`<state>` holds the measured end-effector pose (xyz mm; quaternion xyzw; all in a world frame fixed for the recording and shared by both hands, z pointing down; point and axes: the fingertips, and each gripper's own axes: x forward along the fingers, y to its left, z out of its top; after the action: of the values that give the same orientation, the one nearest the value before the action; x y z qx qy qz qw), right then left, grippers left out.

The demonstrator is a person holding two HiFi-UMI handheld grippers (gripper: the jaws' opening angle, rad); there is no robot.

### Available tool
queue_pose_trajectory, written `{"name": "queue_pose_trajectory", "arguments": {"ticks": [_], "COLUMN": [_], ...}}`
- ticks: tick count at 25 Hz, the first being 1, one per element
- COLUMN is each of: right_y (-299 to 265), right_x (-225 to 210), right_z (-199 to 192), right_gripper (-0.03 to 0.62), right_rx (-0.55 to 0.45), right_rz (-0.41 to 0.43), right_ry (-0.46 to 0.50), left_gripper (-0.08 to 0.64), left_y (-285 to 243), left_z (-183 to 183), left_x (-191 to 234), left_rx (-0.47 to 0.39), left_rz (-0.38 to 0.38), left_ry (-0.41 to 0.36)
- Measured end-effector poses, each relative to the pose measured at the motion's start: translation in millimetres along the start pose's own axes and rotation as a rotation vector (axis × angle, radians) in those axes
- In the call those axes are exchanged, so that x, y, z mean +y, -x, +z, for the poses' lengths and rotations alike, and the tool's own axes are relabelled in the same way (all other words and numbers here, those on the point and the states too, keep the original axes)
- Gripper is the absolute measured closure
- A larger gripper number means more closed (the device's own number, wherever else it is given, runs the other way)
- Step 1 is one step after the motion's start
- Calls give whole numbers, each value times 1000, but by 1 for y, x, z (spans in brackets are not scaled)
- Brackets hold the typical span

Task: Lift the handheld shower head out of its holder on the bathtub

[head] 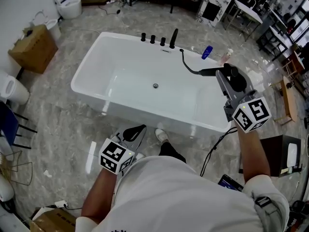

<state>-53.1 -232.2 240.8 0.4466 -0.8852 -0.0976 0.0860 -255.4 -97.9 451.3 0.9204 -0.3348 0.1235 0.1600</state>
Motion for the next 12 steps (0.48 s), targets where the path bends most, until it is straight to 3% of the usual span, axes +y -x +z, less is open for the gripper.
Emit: {"name": "queue_pose_trajectory", "arguments": {"ticks": [12], "right_y": [-2], "right_x": [6], "right_z": [-2], "right_gripper": [446], "right_rx": [18], "right_rz": [12], "right_ry": [-13], "left_gripper": [552], "left_y": [15], "left_z": [10], "left_x": [1], "left_rx": [-9], "left_rz": [38], "left_ry": [2]}}
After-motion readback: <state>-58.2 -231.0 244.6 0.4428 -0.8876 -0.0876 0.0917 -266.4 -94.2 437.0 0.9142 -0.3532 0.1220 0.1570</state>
